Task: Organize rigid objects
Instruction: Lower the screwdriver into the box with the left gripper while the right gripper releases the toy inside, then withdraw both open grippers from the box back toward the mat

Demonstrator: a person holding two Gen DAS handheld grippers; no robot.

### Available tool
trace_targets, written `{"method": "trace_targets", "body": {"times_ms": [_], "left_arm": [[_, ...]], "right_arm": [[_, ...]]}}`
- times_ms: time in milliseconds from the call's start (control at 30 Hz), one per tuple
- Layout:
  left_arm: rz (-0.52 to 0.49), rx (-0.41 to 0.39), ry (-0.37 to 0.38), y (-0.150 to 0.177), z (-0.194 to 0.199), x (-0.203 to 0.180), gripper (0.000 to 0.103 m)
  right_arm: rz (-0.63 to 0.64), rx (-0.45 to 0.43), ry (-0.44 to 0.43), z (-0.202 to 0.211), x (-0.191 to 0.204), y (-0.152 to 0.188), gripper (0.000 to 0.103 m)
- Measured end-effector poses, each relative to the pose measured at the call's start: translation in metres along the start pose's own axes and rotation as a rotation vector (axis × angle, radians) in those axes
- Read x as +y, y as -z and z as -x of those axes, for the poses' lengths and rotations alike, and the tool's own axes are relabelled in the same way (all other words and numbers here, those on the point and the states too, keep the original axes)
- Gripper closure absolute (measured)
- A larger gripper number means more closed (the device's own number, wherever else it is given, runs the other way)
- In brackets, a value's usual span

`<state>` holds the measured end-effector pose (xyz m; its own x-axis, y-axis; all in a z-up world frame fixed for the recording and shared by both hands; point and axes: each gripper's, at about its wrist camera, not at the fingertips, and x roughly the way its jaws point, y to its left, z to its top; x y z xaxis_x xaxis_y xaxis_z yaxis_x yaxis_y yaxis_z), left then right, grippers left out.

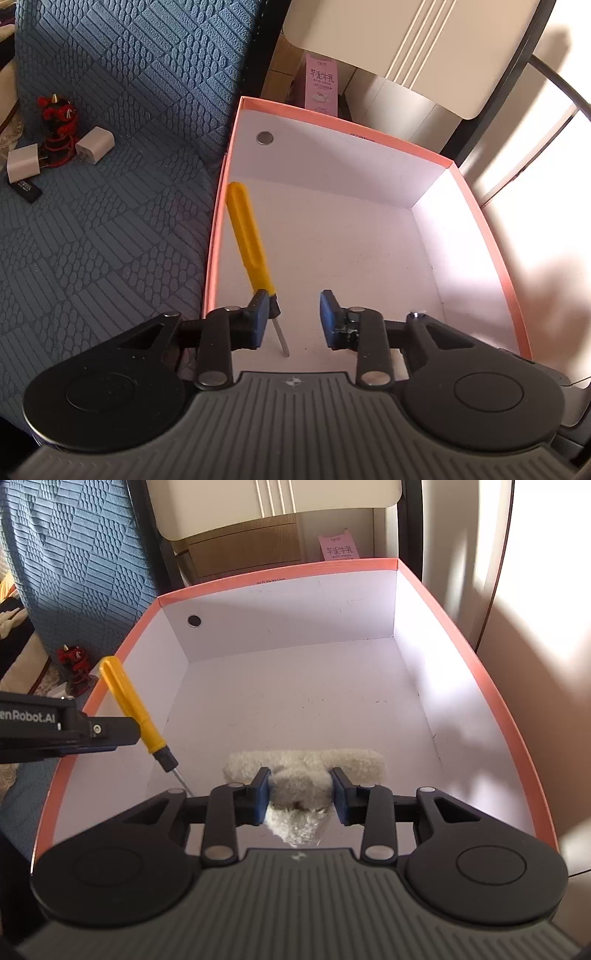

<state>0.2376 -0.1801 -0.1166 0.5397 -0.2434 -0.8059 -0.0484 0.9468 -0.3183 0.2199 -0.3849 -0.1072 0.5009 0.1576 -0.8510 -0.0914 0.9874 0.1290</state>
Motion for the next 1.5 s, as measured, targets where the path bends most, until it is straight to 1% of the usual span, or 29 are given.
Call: {"method": "trace_targets", "body": {"times_ms": [33,100,200,467,667,867,1000,1200,1367,1500], "left_arm": [[-0.001,-0.007,0.002,0.0,0.002,0.001,0.064],[-0.001,-0.018,0.011,-0.001,0.007,0.002,0.064],[0.0,-0.043,0.013,-0.005,0.019,0.005,0.064],[-0.035,-0.137,0.013,-0.013,0.068,0.016,0.064],[-0.067,-0.224,0.007,-0.015,0.114,0.031,0.064],[-0.081,-0.291,0.022,-0.013,0.155,0.048,0.064],[-0.095,-0.322,0.013,-0.007,0.176,0.065,0.064],[-0.086,-0.367,0.0,0.0,0.199,0.093,0.064],[-0.091,-0.376,-0.012,0.002,0.204,0.111,0.064],[-0.118,-0.376,-0.021,0.005,0.202,0.124,0.064]], "right_arm": [[0.0,0.005,0.007,-0.002,0.0,-0.001,0.054],[-0.008,0.003,0.013,-0.001,0.001,-0.003,0.049],[-0.02,-0.015,0.009,0.006,0.003,-0.008,0.048],[-0.014,-0.118,-0.013,0.048,0.026,-0.026,0.048],[0.002,-0.192,-0.044,0.083,0.055,-0.037,0.048],[0.044,-0.235,-0.083,0.11,0.089,-0.036,0.048],[0.058,-0.247,-0.09,0.119,0.112,-0.032,0.048],[0.092,-0.259,-0.106,0.124,0.146,-0.02,0.048],[0.12,-0.253,-0.12,0.122,0.17,-0.011,0.048],[0.138,-0.255,-0.121,0.119,0.187,-0.008,0.048]]}}
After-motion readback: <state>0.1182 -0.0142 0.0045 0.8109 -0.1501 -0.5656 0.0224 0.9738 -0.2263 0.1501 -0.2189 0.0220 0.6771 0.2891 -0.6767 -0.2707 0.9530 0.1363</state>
